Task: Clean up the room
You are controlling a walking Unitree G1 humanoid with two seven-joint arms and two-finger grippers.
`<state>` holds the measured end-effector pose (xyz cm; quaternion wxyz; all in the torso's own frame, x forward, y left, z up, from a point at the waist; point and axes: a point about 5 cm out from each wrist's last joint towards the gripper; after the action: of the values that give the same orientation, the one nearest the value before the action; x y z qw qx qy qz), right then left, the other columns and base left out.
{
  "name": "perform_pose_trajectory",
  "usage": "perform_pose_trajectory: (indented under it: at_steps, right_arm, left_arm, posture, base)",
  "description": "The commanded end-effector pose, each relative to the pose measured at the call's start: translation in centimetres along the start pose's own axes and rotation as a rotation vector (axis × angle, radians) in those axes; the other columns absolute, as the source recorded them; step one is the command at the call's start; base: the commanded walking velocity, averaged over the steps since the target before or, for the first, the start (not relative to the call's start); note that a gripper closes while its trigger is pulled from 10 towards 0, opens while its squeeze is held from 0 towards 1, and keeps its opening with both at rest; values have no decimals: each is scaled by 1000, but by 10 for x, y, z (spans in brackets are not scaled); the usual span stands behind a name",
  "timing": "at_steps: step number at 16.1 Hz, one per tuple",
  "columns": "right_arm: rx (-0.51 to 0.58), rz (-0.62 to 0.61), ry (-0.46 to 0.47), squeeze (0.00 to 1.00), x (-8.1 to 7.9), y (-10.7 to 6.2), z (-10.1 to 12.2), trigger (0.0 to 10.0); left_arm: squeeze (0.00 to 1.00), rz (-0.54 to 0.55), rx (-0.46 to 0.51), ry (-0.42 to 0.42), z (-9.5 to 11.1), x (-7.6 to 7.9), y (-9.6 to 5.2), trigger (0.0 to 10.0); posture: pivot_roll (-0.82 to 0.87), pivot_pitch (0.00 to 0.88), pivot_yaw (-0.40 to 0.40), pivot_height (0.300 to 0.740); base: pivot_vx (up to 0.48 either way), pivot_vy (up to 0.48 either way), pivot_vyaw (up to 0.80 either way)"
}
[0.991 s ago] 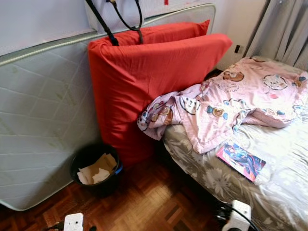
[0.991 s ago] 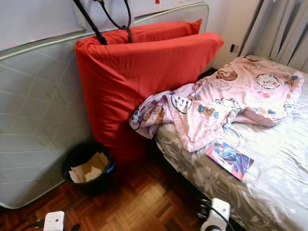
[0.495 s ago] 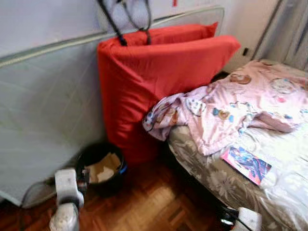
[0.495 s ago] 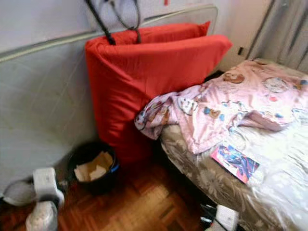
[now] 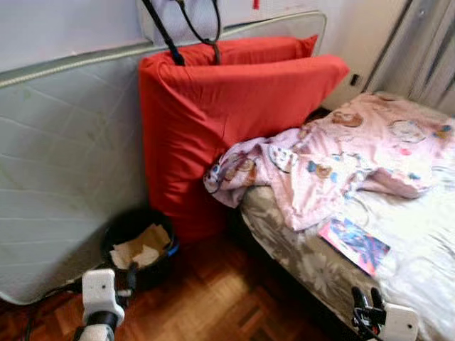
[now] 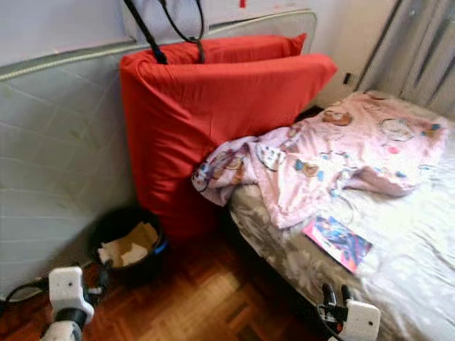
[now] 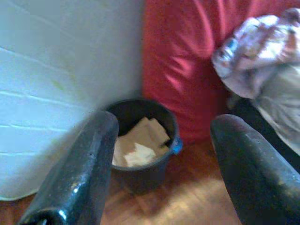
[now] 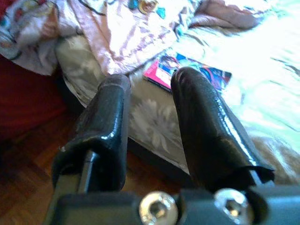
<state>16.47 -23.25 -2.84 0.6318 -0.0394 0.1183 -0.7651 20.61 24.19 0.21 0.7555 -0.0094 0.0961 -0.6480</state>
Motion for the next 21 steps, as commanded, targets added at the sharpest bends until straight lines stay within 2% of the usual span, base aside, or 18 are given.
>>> perform_pose_trajectory:
  at_steps: [1, 3, 4, 5, 7, 9, 10, 13, 16, 19, 21]
  right_arm:
    - [-60, -28, 19, 0, 5, 5, -6, 10000]
    - [-185, -67, 83, 0, -1, 14, -20, 10000]
    - [-255, -81, 89, 0, -5, 14, -28, 10000]
    - [-360, -97, 115, 0, -10, 11, -40, 10000]
    - [-507, -41, 65, 0, -18, 2, -56, 10000]
    - [-583, -14, 42, 0, -21, -4, -64, 10000]
    - [-605, -52, 54, 0, -18, -7, -67, 10000]
    - [-643, -125, 87, 0, -12, -13, -72, 10000]
    - [-670, -97, 76, 0, -11, -13, -73, 10000]
    - [-657, -86, 88, 0, -15, -6, -69, 10000]
    - [-672, -70, 83, 0, -13, -11, -72, 10000]
  left_arm:
    - [0, -27, -36, -4, -6, 5, -3, 10000]
    - [0, -32, -135, -8, -20, 4, -5, 10000]
    - [0, -38, -189, -7, -27, 5, -5, 10000]
    - [0, -32, -283, -20, -40, 6, -6, 10000]
    - [0, -28, -420, -6, -55, 8, -10, 10000]
    - [0, -42, -520, 14, -66, 12, -15, 10000]
    - [0, -58, -582, 35, -72, 13, -17, 10000]
    - [0, -47, -619, 8, -75, 13, -18, 10000]
    - [0, -31, -645, -22, -77, 13, -20, 10000]
    - [0, -24, -701, -32, -86, 10, -32, 10000]
    - [0, -6, -717, -32, -89, 6, -37, 10000]
  posture:
    - [116, 0, -103, 740]
    - [124, 0, -90, 740]
    - [133, 0, -81, 740]
    - [134, 0, -77, 740]
    - [141, 0, -71, 740]
    - [155, 0, -61, 740]
    - [144, 0, -53, 740]
    - [107, 0, -39, 740]
    - [93, 0, -37, 740]
    - [82, 0, -36, 740]
    - [92, 0, -45, 740]
  base:
    - [0, 0, 0]
    - [0, 0, 0]
    - [0, 0, 0]
    - [0, 0, 0]
    - [0, 0, 0]
    - [0, 0, 0]
    - [0, 0, 0]
    - [0, 0, 0]
    - [0, 0, 0]
    - [0, 0, -642]
    - [0, 0, -625]
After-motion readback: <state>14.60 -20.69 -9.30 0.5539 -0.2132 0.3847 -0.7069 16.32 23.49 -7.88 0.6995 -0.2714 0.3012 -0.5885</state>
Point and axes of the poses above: a point about 5 cm out from each wrist's last joint towards the gripper, its own y axis pointing out of the wrist towards the gripper, its own z axis along the axis of the wrist's last joint, x = y × z, and after that the axes turned 1 degree about y, right-handed
